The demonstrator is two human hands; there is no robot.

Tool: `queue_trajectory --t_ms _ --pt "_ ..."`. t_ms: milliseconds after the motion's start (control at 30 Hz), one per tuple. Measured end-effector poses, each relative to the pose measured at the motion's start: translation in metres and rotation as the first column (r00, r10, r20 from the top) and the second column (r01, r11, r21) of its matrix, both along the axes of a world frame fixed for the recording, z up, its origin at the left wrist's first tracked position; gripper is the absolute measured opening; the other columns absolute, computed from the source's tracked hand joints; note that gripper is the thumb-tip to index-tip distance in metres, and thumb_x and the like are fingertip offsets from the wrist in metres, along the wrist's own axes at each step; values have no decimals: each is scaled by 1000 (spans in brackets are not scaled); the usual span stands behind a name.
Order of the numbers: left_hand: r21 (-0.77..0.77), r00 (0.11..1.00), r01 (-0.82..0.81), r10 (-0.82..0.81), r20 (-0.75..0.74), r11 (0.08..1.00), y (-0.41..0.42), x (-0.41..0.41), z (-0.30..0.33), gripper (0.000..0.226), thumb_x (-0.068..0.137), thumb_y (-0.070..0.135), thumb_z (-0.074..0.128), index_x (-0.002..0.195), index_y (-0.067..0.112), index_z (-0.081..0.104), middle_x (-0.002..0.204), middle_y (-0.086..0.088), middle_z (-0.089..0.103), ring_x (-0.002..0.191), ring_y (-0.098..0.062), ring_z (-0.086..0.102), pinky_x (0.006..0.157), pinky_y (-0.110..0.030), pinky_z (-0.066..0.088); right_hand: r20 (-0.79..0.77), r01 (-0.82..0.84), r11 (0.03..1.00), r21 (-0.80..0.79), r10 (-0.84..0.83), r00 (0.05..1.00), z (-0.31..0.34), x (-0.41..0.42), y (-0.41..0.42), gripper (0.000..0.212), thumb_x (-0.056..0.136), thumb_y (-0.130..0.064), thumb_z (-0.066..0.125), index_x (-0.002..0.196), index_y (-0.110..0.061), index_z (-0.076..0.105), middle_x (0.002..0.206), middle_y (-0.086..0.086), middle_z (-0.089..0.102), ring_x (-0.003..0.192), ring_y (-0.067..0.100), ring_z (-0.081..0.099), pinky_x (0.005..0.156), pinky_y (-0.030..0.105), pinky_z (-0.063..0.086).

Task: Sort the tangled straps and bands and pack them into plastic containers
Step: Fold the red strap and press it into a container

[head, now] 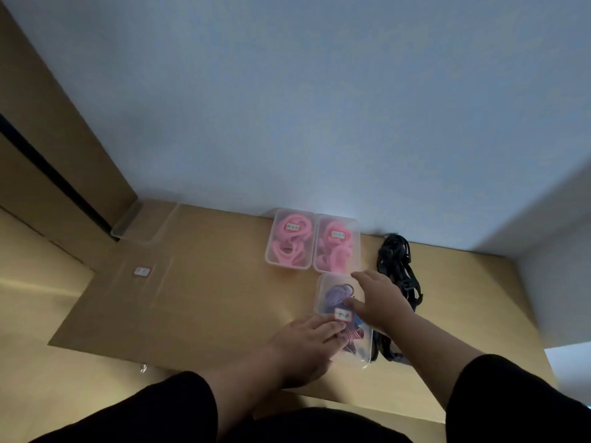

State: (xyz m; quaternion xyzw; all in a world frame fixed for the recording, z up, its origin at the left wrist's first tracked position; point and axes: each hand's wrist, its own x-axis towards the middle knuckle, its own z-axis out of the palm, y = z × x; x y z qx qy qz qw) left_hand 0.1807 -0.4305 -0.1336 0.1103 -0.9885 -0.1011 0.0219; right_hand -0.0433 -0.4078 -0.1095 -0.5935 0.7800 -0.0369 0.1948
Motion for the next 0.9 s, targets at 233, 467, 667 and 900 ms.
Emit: queue_trajectory --t_ms 233,467,667,900 --pt "0 989 -109 108 106 994 12 -18 -22 65 82 40 56 142 19 44 144 -8 54 132 -29 51 102 -43 50 -89 -214 976 29 216 972 -8 -5 5 84 92 -61 53 159 -22 22 162 2 28 148 21 25 120 37 22" --pt "-3 979 -202 202 27 979 17 -24 -26 48 85 44 62 129 27 60 140 -3 57 128 -27 53 98 -39 51 -228 -460 879 127 477 849 -23 -6 -2 89 87 -63 1 158 -11 -4 164 5 -16 149 21 -22 118 39 -15" --pt "-8 977 -208 208 52 978 16 -30 -22 46 80 46 58 124 34 61 137 -7 58 124 -29 53 94 -39 50 -207 -502 860 95 510 835 -36 0 6 74 79 -45 37 137 -4 58 142 17 57 134 32 52 108 42 33" --pt "31 982 -173 171 80 984 10 -28 -29 48 77 47 62 124 35 61 139 -7 56 127 -30 51 96 -39 49 -280 -466 884 26 454 846 -51 1 15 63 89 -39 41 134 2 58 145 23 51 137 36 47 116 46 11"
